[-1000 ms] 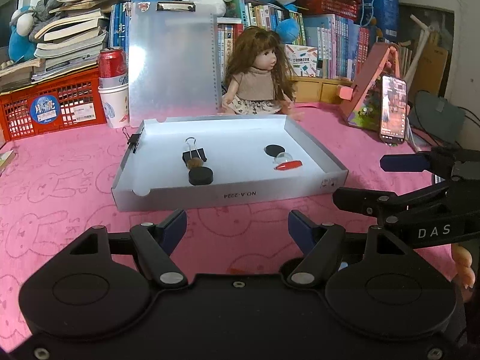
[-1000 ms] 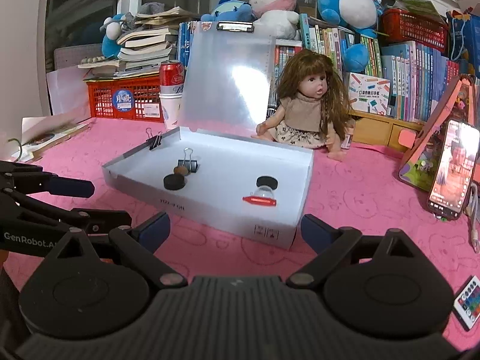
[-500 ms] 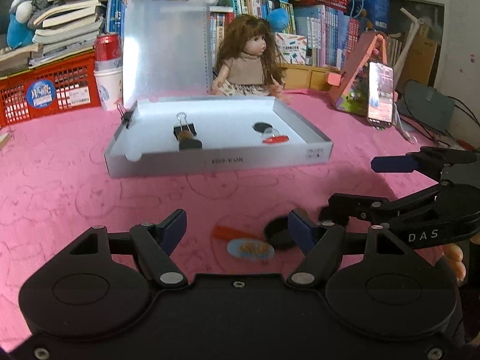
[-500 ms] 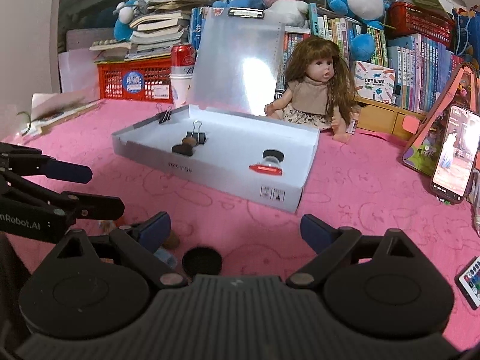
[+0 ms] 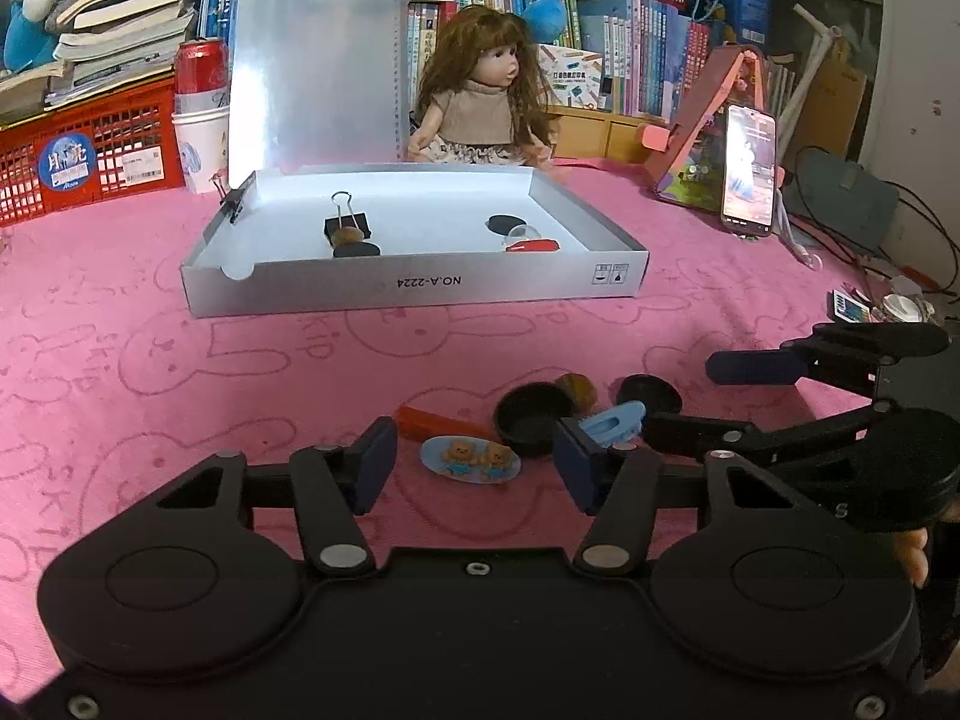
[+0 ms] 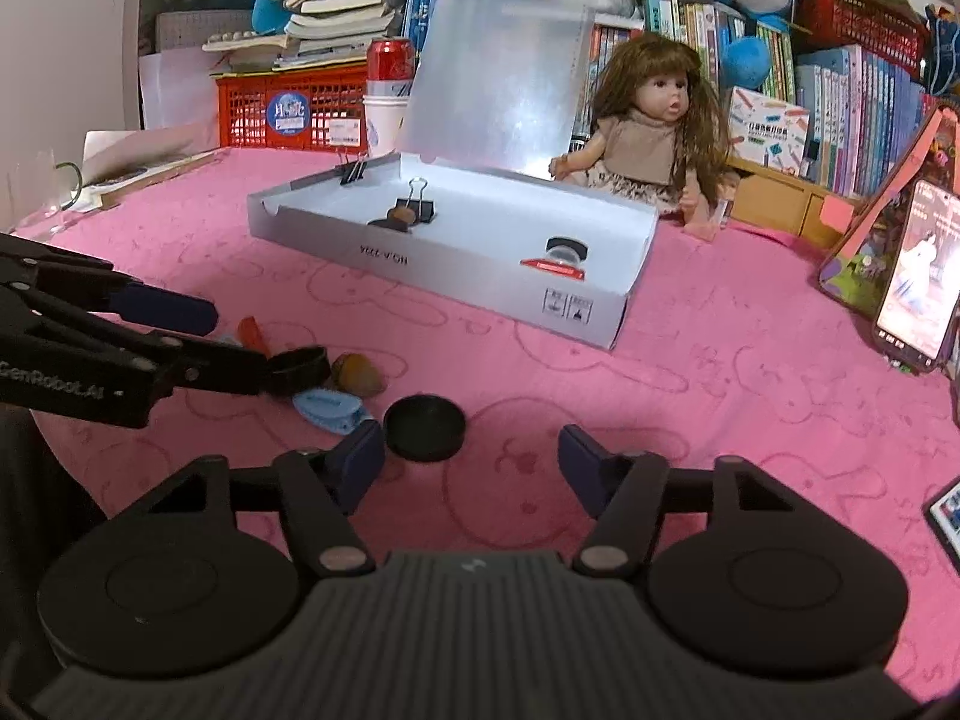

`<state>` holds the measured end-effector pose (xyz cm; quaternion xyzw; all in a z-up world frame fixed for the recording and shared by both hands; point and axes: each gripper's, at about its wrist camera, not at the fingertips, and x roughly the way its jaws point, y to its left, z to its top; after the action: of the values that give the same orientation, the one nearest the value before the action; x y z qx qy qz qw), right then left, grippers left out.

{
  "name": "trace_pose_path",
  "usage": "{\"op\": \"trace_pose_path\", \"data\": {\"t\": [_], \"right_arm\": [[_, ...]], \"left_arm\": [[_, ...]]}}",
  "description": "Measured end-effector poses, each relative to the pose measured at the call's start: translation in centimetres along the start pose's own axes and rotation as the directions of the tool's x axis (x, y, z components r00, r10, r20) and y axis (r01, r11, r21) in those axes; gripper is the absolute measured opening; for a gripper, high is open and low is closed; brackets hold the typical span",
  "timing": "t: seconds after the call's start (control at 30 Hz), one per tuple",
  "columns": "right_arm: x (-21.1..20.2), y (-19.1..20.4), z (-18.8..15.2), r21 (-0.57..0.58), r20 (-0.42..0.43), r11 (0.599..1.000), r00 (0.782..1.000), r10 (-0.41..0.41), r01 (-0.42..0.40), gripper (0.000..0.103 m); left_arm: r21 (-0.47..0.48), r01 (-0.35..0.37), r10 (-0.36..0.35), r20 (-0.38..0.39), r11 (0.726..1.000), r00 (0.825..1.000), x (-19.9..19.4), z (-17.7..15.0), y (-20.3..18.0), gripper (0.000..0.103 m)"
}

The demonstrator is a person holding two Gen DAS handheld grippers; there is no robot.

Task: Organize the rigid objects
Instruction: 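Close the left tool on the printed round lid while the right tool closes on a black round lid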

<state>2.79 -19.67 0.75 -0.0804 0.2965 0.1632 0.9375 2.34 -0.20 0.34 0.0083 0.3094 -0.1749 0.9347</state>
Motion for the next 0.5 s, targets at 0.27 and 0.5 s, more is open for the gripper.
{"op": "trace_pose_path", "data": {"t": [0.27, 0.5], "right_arm": [[0.4, 0.3, 0.0, 0.023, 0.021, 1.0, 1.0, 0.013, -0.013, 0.059], [0.4, 1.3, 0.1, 0.0, 0.038, 1.0, 0.999, 0.026, -0.026, 0.037]], "left_arm": [[-0.001, -0.011, 0.011, 0.001, 1.0, 1.0, 0.8, -0.2, -0.1, 0.036], [-0.008, -0.015, 0.015, 0.01, 1.0, 1.0, 0.8, -0.2, -0.1, 0.035]]}}
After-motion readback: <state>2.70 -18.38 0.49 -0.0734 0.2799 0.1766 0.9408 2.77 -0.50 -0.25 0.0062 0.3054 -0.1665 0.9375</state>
